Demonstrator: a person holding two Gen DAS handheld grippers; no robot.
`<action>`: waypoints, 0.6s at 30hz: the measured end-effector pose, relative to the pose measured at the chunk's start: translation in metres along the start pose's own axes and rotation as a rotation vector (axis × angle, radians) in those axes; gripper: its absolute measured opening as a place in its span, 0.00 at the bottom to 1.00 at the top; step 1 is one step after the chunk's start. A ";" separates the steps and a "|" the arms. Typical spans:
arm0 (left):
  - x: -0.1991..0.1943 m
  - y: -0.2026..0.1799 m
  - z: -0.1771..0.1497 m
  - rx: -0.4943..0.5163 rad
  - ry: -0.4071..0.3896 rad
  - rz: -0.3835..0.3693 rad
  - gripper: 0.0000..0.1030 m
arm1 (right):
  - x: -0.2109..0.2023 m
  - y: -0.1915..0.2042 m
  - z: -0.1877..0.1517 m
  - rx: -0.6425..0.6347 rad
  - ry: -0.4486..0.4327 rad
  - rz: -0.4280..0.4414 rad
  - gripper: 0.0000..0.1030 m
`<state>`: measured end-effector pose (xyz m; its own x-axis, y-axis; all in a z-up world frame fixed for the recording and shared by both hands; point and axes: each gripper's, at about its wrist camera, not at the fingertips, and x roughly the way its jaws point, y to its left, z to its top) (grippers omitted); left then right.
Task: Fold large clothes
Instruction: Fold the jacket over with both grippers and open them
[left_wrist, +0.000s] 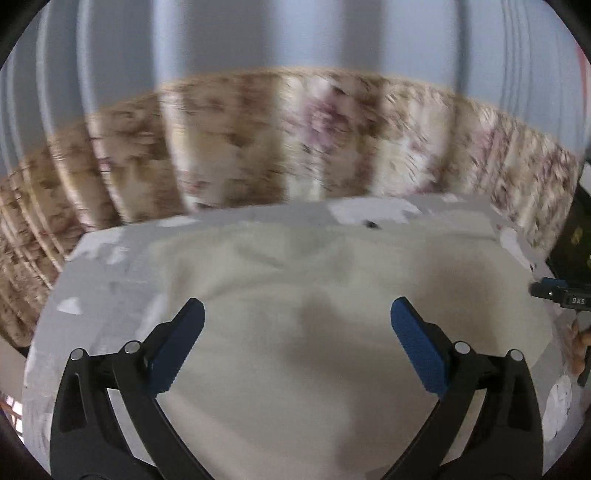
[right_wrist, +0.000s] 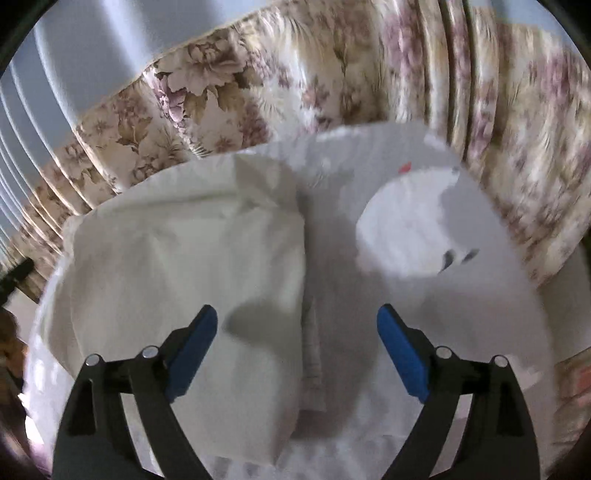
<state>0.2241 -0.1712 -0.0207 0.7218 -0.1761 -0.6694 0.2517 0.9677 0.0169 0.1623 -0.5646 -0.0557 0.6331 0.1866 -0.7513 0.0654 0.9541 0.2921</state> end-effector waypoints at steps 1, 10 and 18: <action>0.011 -0.014 0.002 -0.009 0.011 -0.020 0.97 | 0.006 -0.001 0.000 0.015 -0.001 0.035 0.86; 0.083 -0.035 -0.006 0.025 0.123 0.123 0.97 | 0.048 0.037 0.013 -0.029 0.038 0.065 0.87; 0.093 -0.009 -0.017 -0.008 0.129 0.126 0.97 | 0.071 0.045 0.020 -0.022 0.105 0.097 0.86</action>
<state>0.2781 -0.1931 -0.0956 0.6582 -0.0293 -0.7523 0.1590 0.9821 0.1008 0.2254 -0.5131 -0.0841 0.5516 0.3008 -0.7780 -0.0104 0.9351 0.3542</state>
